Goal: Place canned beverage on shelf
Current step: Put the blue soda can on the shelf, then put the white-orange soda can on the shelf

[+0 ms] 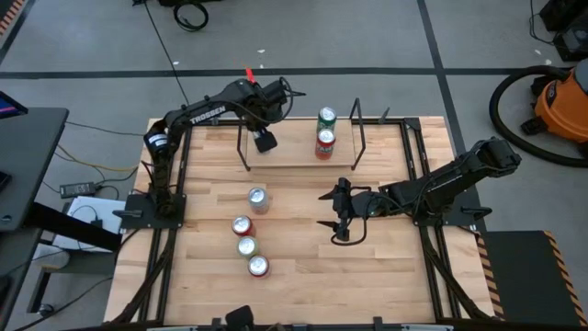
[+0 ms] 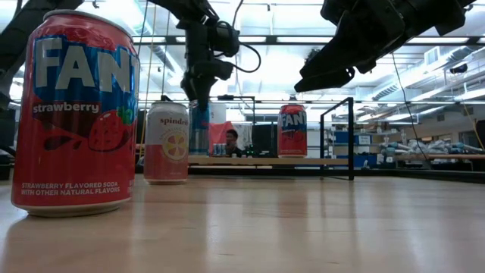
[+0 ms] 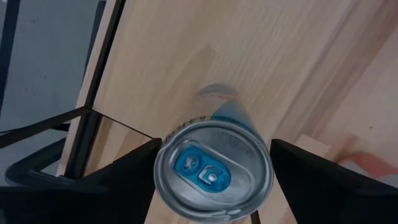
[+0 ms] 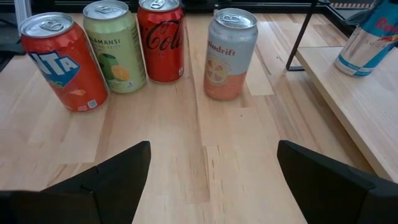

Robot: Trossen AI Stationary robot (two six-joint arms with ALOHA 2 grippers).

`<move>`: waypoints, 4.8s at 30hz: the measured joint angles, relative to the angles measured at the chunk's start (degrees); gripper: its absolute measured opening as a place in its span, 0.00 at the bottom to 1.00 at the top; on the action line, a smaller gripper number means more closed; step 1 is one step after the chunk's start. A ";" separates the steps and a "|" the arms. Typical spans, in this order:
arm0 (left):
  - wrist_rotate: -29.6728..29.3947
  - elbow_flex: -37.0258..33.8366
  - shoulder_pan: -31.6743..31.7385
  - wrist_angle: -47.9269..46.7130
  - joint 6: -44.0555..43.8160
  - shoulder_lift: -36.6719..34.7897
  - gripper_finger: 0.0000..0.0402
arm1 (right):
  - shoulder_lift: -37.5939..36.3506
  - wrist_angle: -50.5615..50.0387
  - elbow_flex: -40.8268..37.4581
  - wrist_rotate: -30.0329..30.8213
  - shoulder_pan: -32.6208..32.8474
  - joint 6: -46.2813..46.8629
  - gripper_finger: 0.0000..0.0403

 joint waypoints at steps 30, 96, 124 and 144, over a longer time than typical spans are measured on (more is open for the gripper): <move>0.00 0.04 -1.40 -0.65 39.78 -0.04 0.65 | 0.00 -0.02 0.00 0.01 0.00 -0.04 0.90; -17.23 0.00 -20.35 5.37 39.69 -0.02 0.90 | 0.00 -0.03 0.00 2.59 -0.01 -1.38 0.90; -14.07 -2.70 -44.65 -3.05 -8.56 -0.60 0.90 | 0.00 -4.27 0.00 1.56 0.01 5.69 0.90; -11.35 -25.09 -46.86 5.44 -24.15 -20.31 0.75 | 7.94 0.00 0.01 -2.17 0.05 11.52 0.90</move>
